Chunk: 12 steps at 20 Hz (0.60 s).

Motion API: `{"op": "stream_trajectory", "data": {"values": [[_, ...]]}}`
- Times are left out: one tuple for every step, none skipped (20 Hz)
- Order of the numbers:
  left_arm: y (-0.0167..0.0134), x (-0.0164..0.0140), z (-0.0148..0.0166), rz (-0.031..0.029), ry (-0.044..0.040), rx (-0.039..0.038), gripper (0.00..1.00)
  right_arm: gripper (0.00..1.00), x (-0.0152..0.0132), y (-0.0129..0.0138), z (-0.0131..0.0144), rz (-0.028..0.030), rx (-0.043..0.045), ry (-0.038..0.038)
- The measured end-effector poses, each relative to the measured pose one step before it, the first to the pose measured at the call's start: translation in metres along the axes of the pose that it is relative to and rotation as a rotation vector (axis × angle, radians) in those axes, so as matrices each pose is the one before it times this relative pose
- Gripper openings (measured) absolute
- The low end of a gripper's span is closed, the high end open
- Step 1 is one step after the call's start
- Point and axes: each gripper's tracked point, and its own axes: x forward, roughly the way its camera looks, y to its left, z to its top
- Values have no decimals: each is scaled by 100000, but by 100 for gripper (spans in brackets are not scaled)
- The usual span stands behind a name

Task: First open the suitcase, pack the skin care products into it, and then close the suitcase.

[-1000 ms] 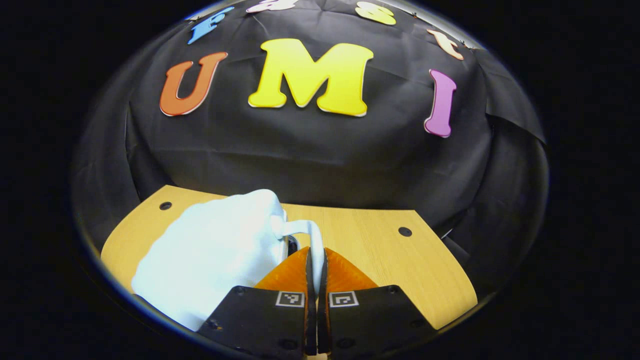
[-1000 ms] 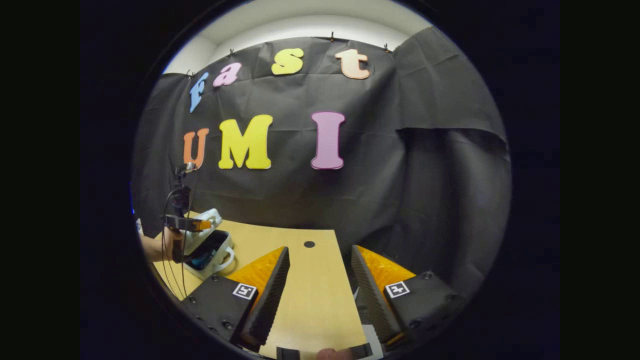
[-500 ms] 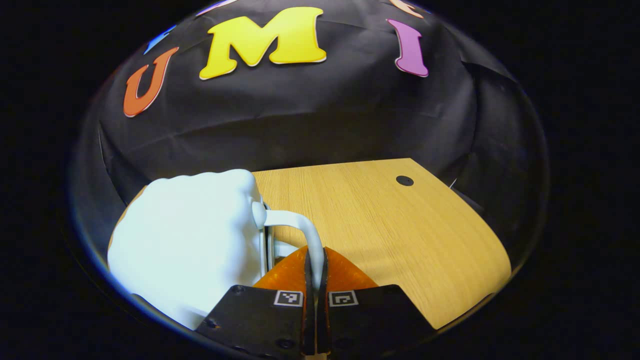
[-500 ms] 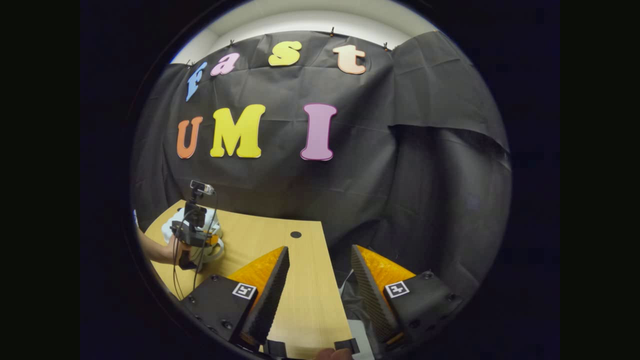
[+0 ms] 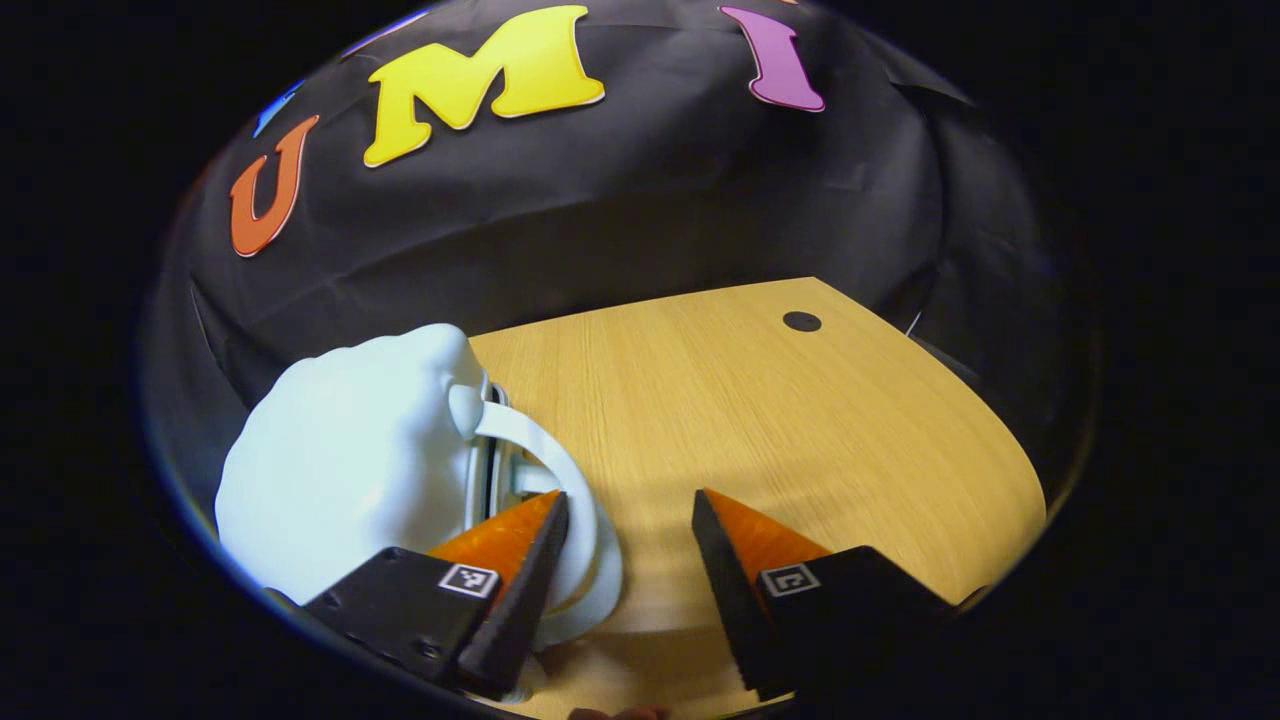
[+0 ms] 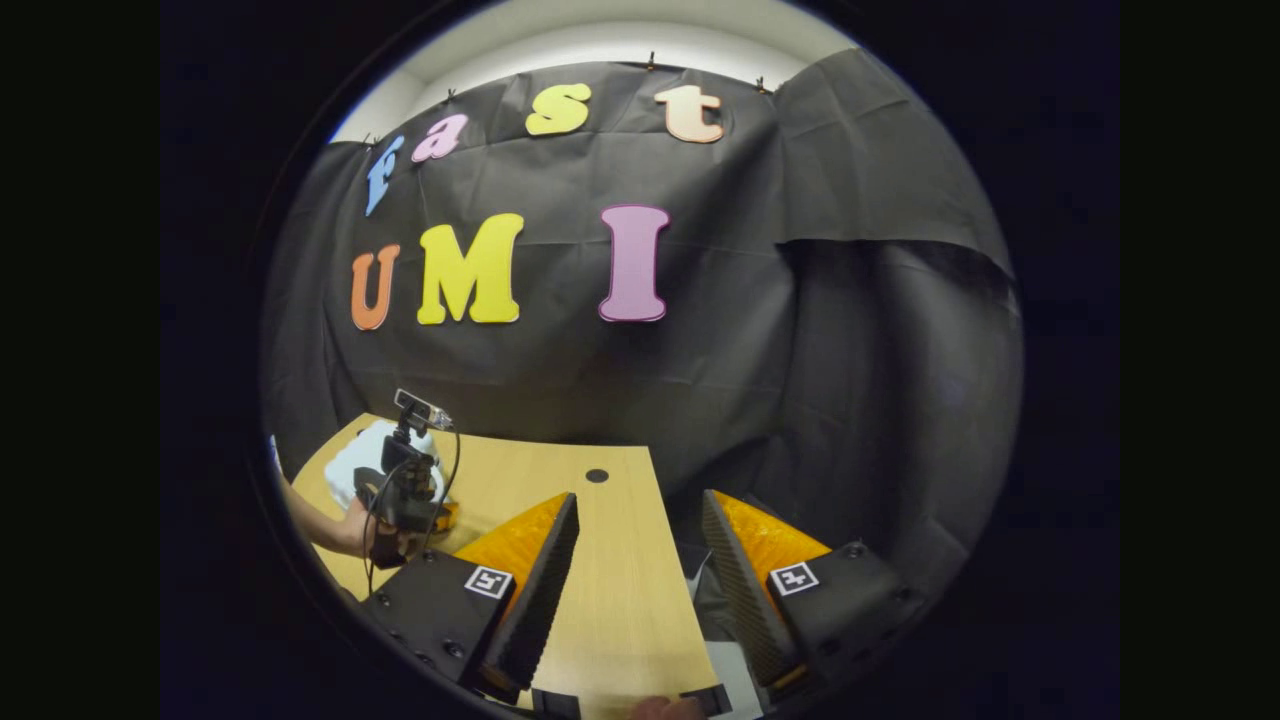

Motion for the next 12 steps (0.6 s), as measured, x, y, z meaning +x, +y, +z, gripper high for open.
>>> {"op": "stream_trajectory", "data": {"values": [[-95,-512,84,977,-406,717,89,75,317,216,44,858,137,-322],[79,-593,-79,1655,-211,-23,98,75,281,138,156,588,432,-321],[-67,-975,273,713,-1112,-1300,99,75,543,332,196,1361,1387,-352],[50,-1292,881,693,-3727,-2776,98,75,485,352,154,1047,899,-643],[209,-1425,1237,972,-4001,-2640,97,75,477,365,306,1035,600,-1262],[396,-1839,1798,1529,-4771,-1831,96,75,503,531,357,1242,232,-1294],[592,-1844,2118,1817,-5396,-2032,96,75,500,703,323,1701,255,-1386],[712,-1876,2638,1957,-6106,-2525,96,75,406,948,523,2065,585,-1374],[764,-1790,2831,2130,-6874,-3080,96,75,396,1098,658,2384,484,-1837],[404,-1543,2921,526,-5540,-3123,97,75,450,1151,753,2418,311,-2028],[273,-1428,2264,612,-4458,-2770,97,75,430,1341,870,2476,153,-2403],[99,-1192,2142,-43,-3778,-1858,97,75,388,1332,990,2269,-39,-2358]]}}
